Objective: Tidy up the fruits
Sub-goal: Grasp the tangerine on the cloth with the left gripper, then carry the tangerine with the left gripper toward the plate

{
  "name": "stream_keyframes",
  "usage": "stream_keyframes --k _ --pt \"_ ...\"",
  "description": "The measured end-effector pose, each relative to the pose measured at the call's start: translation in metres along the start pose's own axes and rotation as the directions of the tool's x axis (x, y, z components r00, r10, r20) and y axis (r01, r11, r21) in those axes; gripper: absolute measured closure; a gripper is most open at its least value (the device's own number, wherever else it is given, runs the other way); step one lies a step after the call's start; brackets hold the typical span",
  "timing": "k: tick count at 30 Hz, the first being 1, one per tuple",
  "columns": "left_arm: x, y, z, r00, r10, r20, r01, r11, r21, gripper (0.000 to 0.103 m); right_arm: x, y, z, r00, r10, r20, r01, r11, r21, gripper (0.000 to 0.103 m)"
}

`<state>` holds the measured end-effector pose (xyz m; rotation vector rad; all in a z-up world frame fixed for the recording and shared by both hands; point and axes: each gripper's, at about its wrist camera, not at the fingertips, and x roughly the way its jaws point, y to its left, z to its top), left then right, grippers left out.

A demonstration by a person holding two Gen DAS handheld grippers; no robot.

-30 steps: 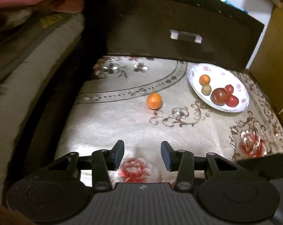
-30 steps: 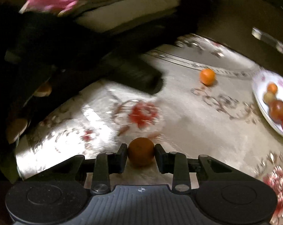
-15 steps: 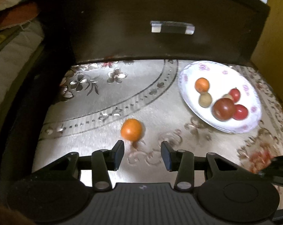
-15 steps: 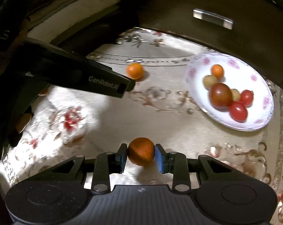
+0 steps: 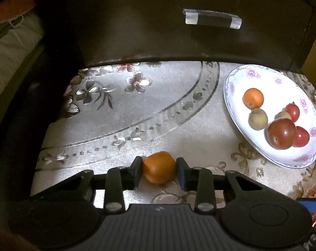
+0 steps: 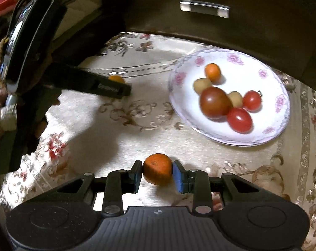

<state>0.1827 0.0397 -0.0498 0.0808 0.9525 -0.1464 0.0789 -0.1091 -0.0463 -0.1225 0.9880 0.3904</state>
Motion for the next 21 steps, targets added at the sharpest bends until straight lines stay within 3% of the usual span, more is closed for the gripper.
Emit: stream_keyframes --k 10,21 --pt "-0.011 -0.008 -0.012 1.000 -0.004 -0.009 0.004 1.000 0.024 0.064 -0.005 -0.007 -0.004 1.000 -0.025 0.009 0.025 1.000 0.012 0.075" --pt "-0.065 -0.043 -0.056 0.997 -0.064 -0.033 0.068 0.991 0.113 0.064 -0.013 -0.010 -0.015 0.998 -0.062 0.018 0.062 0.998 0.001 0.075"
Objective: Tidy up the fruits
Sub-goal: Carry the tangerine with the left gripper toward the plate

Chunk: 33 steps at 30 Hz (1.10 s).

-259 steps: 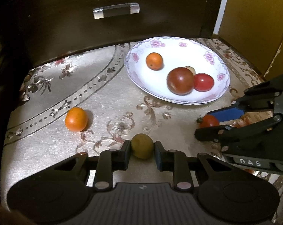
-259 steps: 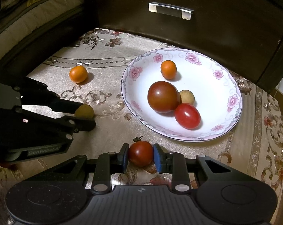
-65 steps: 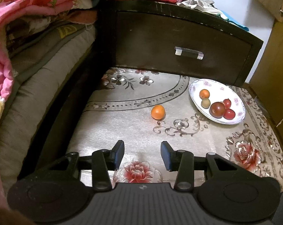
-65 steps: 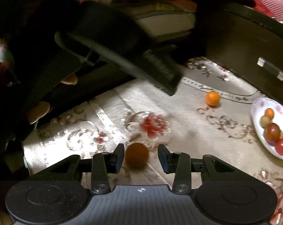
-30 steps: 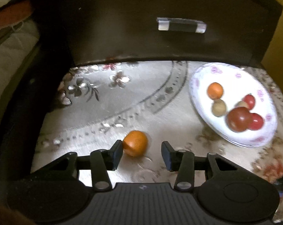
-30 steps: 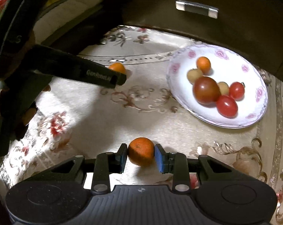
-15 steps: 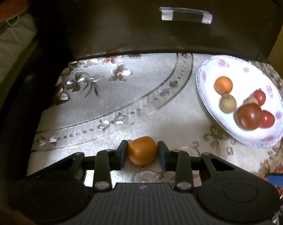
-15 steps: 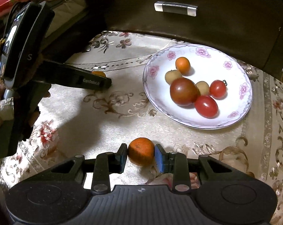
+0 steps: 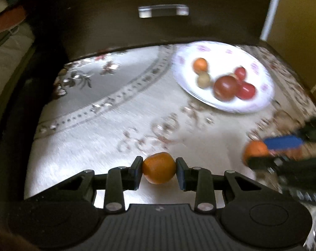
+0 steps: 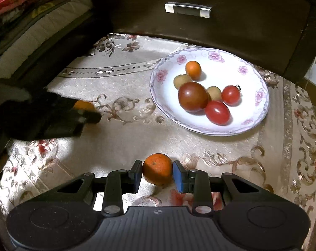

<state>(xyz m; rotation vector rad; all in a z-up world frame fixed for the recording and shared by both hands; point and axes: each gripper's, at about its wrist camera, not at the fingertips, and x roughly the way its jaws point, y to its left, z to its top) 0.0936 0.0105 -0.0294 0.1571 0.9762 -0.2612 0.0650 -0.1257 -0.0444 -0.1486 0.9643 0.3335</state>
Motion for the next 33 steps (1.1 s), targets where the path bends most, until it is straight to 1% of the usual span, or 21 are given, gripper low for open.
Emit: stream_keyframes --k 5,12,15,23,33 --pt "-0.017 -0.011 -0.007 1.000 -0.013 0.015 0.012 1.000 0.010 0.064 -0.010 0.000 -0.006 1.000 -0.010 0.016 0.010 1.000 0.000 0.075" --pt "-0.030 -0.025 0.003 0.998 -0.020 0.053 0.018 0.999 0.032 0.064 -0.024 0.004 -0.007 0.998 -0.025 0.050 0.025 1.000 0.001 0.075" --pt "-0.031 -0.030 0.008 0.998 -0.017 0.062 0.014 0.999 0.044 0.064 -0.031 0.002 -0.007 0.997 -0.040 0.073 0.040 0.999 0.004 0.075" --pt "-0.030 -0.041 0.024 0.996 -0.032 0.088 0.026 0.997 0.066 0.064 -0.036 -0.014 0.001 0.992 -0.075 0.098 0.069 0.996 0.057 0.075" --pt "-0.030 -0.043 0.033 0.994 -0.034 0.102 0.027 0.997 0.070 0.064 -0.038 -0.017 0.007 0.990 -0.083 0.115 0.076 0.995 0.066 0.075"
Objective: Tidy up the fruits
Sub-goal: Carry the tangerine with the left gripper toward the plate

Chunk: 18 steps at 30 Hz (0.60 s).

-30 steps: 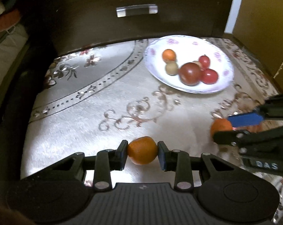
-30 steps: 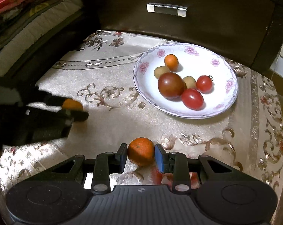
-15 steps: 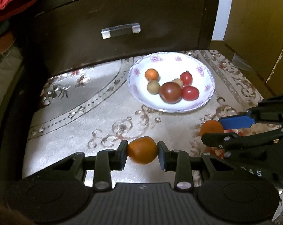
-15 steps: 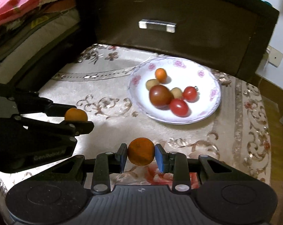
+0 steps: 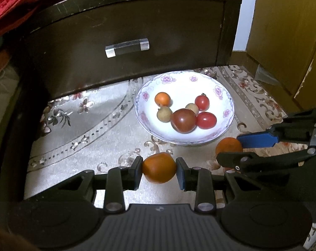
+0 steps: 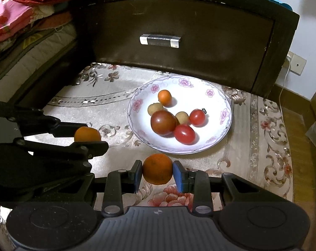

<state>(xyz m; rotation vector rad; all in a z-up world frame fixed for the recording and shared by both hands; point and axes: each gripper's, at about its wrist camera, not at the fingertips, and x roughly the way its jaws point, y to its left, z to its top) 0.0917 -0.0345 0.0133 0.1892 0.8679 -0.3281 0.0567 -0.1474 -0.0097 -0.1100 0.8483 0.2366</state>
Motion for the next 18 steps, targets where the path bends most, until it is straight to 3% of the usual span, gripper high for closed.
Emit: stream_keyframes --k 18 --pt "0.026 -0.007 0.026 1.000 -0.006 0.012 0.006 1.000 0.009 0.064 0.012 -0.014 0.009 0.997 -0.069 0.022 0.069 0.998 0.003 0.074"
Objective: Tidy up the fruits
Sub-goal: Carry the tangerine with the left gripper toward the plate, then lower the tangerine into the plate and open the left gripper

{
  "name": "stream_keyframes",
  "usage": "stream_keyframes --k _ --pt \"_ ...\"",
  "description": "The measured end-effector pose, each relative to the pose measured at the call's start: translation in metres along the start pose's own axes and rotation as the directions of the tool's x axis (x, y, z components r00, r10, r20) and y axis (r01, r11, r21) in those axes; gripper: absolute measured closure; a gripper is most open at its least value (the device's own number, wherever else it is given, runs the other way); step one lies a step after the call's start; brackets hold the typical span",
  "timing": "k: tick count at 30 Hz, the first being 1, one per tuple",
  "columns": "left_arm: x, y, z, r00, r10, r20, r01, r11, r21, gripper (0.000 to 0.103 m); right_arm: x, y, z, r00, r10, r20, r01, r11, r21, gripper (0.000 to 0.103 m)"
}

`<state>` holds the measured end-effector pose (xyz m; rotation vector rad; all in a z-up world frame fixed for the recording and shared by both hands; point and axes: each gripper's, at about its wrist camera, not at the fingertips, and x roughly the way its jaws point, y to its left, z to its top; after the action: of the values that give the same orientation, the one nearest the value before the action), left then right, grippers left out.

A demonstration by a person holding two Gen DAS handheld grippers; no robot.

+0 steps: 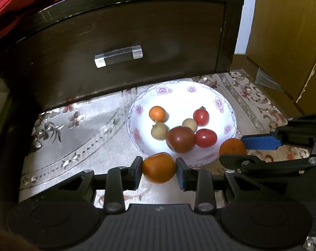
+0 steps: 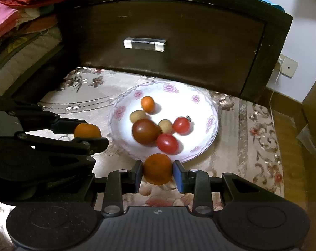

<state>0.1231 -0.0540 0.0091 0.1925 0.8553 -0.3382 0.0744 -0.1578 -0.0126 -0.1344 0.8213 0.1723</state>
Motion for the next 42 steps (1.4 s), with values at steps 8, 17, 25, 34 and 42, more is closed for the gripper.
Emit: stream_keyframes --k 8,17,25,34,42 --pt "0.008 0.003 0.010 1.000 0.005 0.012 -0.005 1.000 -0.007 0.065 0.006 -0.003 0.008 0.999 -0.026 0.030 0.027 1.000 -0.013 0.074" --pt "0.023 0.005 0.026 1.000 0.010 0.023 -0.009 1.000 -0.008 0.065 0.017 -0.010 0.019 0.997 -0.060 0.054 0.061 0.998 -0.014 0.074" --pt "0.039 0.010 0.035 1.000 0.007 0.019 -0.007 1.000 -0.022 0.065 0.032 -0.015 0.029 0.996 -0.065 0.068 0.067 0.997 -0.029 0.074" --pt "0.052 0.009 0.043 1.000 0.003 0.018 -0.003 1.000 -0.021 0.065 0.044 -0.024 0.036 0.995 -0.076 0.072 0.078 0.997 -0.028 0.074" --pt "0.064 0.011 0.049 1.000 -0.010 0.023 0.011 0.999 -0.041 0.065 0.052 -0.029 0.039 0.994 -0.073 0.084 0.076 0.997 -0.031 0.073"
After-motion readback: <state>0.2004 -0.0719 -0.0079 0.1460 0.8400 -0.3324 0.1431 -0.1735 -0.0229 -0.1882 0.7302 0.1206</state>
